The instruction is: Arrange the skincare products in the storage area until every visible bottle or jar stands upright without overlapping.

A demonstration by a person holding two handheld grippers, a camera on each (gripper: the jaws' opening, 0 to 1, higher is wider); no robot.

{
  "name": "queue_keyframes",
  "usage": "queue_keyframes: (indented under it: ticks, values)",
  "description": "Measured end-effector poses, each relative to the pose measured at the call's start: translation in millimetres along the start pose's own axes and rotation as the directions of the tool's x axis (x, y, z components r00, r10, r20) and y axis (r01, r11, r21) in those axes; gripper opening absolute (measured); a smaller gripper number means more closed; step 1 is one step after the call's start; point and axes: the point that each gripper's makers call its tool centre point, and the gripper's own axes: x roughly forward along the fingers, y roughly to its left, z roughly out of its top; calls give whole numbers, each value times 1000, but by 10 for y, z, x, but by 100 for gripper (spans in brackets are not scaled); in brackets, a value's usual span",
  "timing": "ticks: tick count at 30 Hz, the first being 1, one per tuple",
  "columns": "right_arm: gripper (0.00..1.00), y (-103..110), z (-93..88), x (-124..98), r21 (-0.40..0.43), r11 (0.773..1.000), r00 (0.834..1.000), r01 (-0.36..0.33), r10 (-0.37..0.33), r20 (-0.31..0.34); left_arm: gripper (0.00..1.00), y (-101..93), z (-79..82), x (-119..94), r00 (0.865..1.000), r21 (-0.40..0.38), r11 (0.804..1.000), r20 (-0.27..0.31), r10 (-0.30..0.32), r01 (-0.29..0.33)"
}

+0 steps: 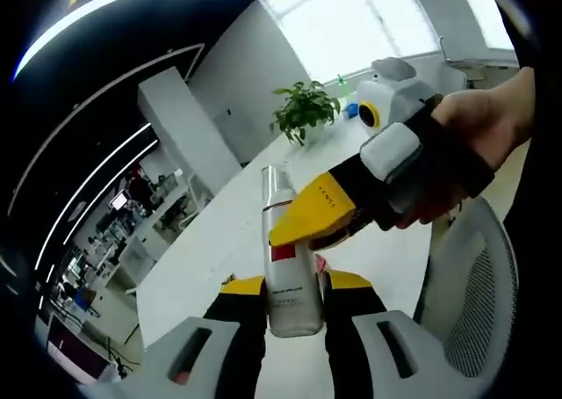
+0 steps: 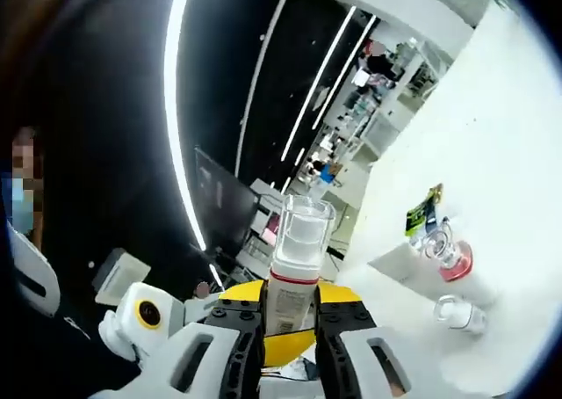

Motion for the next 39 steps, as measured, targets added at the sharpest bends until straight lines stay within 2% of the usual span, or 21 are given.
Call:
queue_keyframes:
  ticks: [2, 4, 6, 7, 9, 11, 14, 15, 16, 17, 19, 20, 22, 23, 24, 25, 26, 28, 29, 32, 39]
  values:
    - [11, -9, 11, -17, -128, 992, 1000, 3, -5, -22, 32, -184, -34, 20, 994, 13, 994, -22, -109, 109]
    - [11, 21, 26, -29, -220, 975, 999, -19, 9, -46, 39, -287, 5, -6, 982, -37, 982, 38, -186, 187]
    - [10, 46, 42, -47, -303, 952, 997, -38, 16, -75, 46, -343, 68, -73, 964, -156, 953, 107, -244, 258]
    - [10, 48, 43, -53, -321, 946, 997, -41, 15, -82, 47, -291, 60, -98, 962, -194, 945, 128, -242, 263]
    - [10, 87, 32, -76, -408, 909, 991, -90, 42, -123, 44, -247, 89, -164, 945, -268, 911, 180, -272, 313]
    - [10, 124, 19, -94, -442, 887, 986, -135, 77, -148, 43, -146, 150, -188, 945, -309, 901, 215, -247, 306]
    - [10, 220, -62, -130, -474, 847, 964, -241, 152, -220, 46, -68, 241, -239, 923, -353, 865, 275, -268, 356]
    - [10, 255, -139, -161, -488, 821, 945, -296, 177, -274, 46, -67, 280, -255, 913, -365, 850, 295, -282, 381]
    - [10, 246, -154, -164, -512, 802, 941, -307, 176, -289, 46, -38, 316, -279, 899, -374, 833, 322, -295, 408]
    - [10, 286, -239, -198, -518, 773, 917, -366, 204, -344, 45, -30, 337, -298, 888, -366, 826, 338, -311, 429]
    - [10, 292, -281, -211, -538, 744, 903, -396, 212, -372, 45, -24, 354, -338, 865, -358, 804, 357, -352, 475]
    - [10, 332, -351, -248, -525, 726, 878, -444, 236, -416, 45, -37, 350, -350, 858, -350, 798, 355, -372, 491]
    - [10, 347, -407, -275, -532, 696, 856, -481, 243, -456, 45, -41, 310, -362, 844, -304, 801, 341, -414, 516]
    - [10, 360, -443, -296, -530, 681, 841, -505, 250, -480, 45, -24, 263, -348, 843, -289, 803, 326, -429, 521]
    - [10, 346, -472, -301, -548, 659, 834, -515, 238, -498, 46, -37, 236, -345, 837, -274, 801, 314, -448, 532]
    - [10, 342, -483, -304, -551, 654, 831, -519, 235, -504, 45, -52, 204, -339, 827, -254, 797, 303, -473, 548]
    - [10, 346, -536, -333, -548, 632, 810, -548, 238, -536, 45, -59, 197, -334, 825, -248, 796, 300, -479, 553]
    - [10, 328, -574, -337, -573, 594, 800, -565, 225, -555, 45, -79, 195, -328, 818, -232, 794, 301, -490, 561]
    - [10, 326, -605, -350, -567, 589, 790, -576, 224, -570, 44, -94, 199, -330, 814, -226, 792, 302, -497, 567]
    - [10, 305, -657, -349, -572, 573, 780, -587, 213, -588, 43, -163, 213, -326, 804, -198, 790, 297, -516, 580]
    - [10, 301, -687, -334, -584, 544, 772, -603, 213, -599, 40, -315, 193, -330, 790, -164, 782, 268, -552, 601]
